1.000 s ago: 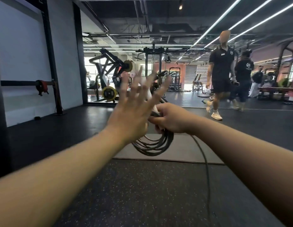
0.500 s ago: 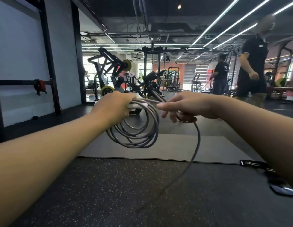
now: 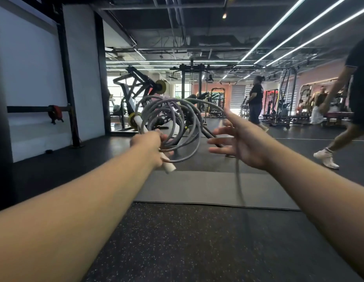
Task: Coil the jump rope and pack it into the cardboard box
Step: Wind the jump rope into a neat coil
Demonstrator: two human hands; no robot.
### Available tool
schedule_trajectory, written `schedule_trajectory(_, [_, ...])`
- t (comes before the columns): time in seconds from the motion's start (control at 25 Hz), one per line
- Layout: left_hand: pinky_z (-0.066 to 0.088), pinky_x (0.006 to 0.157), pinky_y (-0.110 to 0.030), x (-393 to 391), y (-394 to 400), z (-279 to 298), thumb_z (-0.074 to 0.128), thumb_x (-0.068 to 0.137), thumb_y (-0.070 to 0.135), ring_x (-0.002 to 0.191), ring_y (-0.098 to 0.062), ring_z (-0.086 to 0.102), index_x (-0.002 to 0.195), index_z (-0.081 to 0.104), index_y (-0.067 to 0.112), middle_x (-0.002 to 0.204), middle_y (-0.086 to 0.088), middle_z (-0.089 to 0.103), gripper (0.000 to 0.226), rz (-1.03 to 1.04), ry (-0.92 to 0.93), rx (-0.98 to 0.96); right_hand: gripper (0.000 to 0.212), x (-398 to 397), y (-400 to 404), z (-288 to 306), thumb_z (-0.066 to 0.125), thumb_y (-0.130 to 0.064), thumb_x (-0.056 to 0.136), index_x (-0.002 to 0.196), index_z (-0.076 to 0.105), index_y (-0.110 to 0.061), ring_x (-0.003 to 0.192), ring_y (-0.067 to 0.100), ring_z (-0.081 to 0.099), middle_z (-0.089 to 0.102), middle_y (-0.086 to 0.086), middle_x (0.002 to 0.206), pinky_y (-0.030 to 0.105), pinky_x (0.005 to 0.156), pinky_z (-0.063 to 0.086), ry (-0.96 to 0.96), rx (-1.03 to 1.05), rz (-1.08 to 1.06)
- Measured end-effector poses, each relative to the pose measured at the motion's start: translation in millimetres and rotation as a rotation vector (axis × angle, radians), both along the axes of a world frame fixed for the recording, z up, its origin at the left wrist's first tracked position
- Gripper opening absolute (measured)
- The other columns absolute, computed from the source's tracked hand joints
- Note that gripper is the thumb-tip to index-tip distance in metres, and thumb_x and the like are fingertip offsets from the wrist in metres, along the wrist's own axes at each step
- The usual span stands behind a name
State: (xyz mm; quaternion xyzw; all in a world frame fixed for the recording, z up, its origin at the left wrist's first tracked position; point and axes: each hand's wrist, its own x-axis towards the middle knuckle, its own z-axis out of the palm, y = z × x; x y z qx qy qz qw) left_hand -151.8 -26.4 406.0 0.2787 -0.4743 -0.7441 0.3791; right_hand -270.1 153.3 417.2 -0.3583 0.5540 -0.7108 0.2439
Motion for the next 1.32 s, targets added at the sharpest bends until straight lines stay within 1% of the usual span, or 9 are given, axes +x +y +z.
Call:
schedule_trajectory(0.2, [0.057, 0.076, -0.041, -31, 36, -4, 0.05, 0.095, 0.019, 0.095, -0.03, 0.068, 0.13, 0.058, 0.007, 0.13, -0.014, 0.066, 0.038, -0.027, 0.04, 0.139, 0.083, 37, -42, -11, 0.09, -0.052, 0.066, 0.125, 0.04, -0.023, 0.089, 0.029, 0.078, 0.072, 0.016, 0.12, 0.051, 0.08, 0.064, 0.208, -0.057, -0.137])
schedule_trajectory(0.32, [0.058, 0.074, -0.043, -28, 56, 3, 0.053, 0.099, 0.019, 0.085, -0.027, 0.065, 0.111, 0.055, 0.005, 0.1, -0.01, 0.064, 0.019, 0.087, 0.12, 0.181, 0.083, 42, -47, -17, 0.092, -0.024, 0.072, 0.137, 0.042, -0.017, 0.078, 0.015, 0.076, 0.073, 0.006, 0.108, 0.033, 0.066, 0.062, 0.204, -0.075, -0.244])
schedule_trajectory(0.48, [0.06, 0.073, -0.048, -25, 70, 0, 0.064, 0.092, 0.02, 0.082, -0.032, 0.069, 0.082, 0.057, 0.013, 0.08, -0.005, 0.066, 0.014, 0.159, 0.189, 0.221, 0.035, 38, -50, -24, 0.087, -0.024, 0.078, 0.106, 0.074, -0.009, 0.069, 0.017, 0.075, 0.082, 0.01, 0.091, 0.028, 0.058, 0.057, 0.104, -0.02, -0.252])
schedule_trajectory(0.68, [0.049, 0.049, -0.029, -25, 51, -20, 0.073, 0.07, 0.012, 0.084, -0.033, 0.074, 0.118, 0.062, 0.011, 0.105, -0.014, 0.075, 0.05, 0.135, -0.062, 0.075, 0.021, 32, -46, -41, 0.06, -0.019, 0.095, 0.079, 0.063, -0.005, 0.059, 0.014, 0.053, 0.06, 0.007, 0.068, 0.029, 0.058, 0.043, 0.464, 0.082, -0.422])
schedule_trajectory(0.76, [0.057, 0.071, -0.039, -20, 36, -22, 0.076, 0.058, 0.01, 0.113, -0.04, 0.062, 0.14, 0.036, 0.021, 0.137, -0.02, 0.055, 0.092, 0.319, -0.165, -0.134, 0.02, 27, -41, -38, 0.054, -0.021, 0.097, 0.08, 0.059, -0.01, 0.065, 0.019, 0.05, 0.057, 0.008, 0.071, 0.035, 0.062, 0.04, 0.624, 0.199, -0.389])
schedule_trajectory(0.88, [0.016, 0.12, -0.056, 4, 21, -4, 0.083, 0.062, 0.023, 0.152, -0.038, 0.004, 0.155, -0.007, 0.038, 0.165, -0.011, 0.004, 0.13, 0.45, -0.58, -1.344, 0.024, 22, -31, -26, 0.054, -0.021, 0.098, 0.075, 0.05, -0.015, 0.062, 0.017, 0.047, 0.053, 0.002, 0.067, 0.034, 0.061, 0.037, 0.94, 0.417, -0.293])
schedule_trajectory(1.0, [0.016, 0.12, -0.056, 10, 29, 17, 0.076, 0.074, 0.036, 0.153, -0.031, 0.015, 0.154, 0.019, 0.033, 0.161, -0.005, 0.028, 0.098, 0.136, -0.862, -2.183, 0.029, 20, -29, -12, 0.058, -0.025, 0.098, 0.072, 0.048, -0.016, 0.062, 0.017, 0.049, 0.053, 0.0, 0.067, 0.035, 0.06, 0.038, 1.185, 0.549, -0.235])
schedule_trajectory(1.12, [0.044, 0.071, -0.033, 5, 33, 27, 0.065, 0.087, 0.029, 0.098, -0.029, 0.064, 0.096, 0.051, 0.027, 0.087, 0.003, 0.06, 0.016, -0.038, -0.776, -2.041, 0.025, 19, -26, 0, 0.065, -0.036, 0.094, 0.084, 0.058, -0.015, 0.065, 0.016, 0.052, 0.058, 0.0, 0.073, 0.038, 0.065, 0.044, 1.309, 0.585, -0.207])
schedule_trajectory(1.32, [0.046, 0.061, -0.033, 8, 14, 34, 0.064, 0.094, 0.019, 0.073, -0.024, 0.06, 0.08, 0.058, 0.018, 0.075, -0.001, 0.061, 0.016, 0.025, -0.703, -1.732, 0.06, 5, 12, 3, 0.068, -0.065, 0.083, 0.118, 0.058, -0.017, 0.079, 0.031, 0.076, 0.073, 0.01, 0.105, 0.041, 0.07, 0.062, 0.65, 0.633, -0.048])
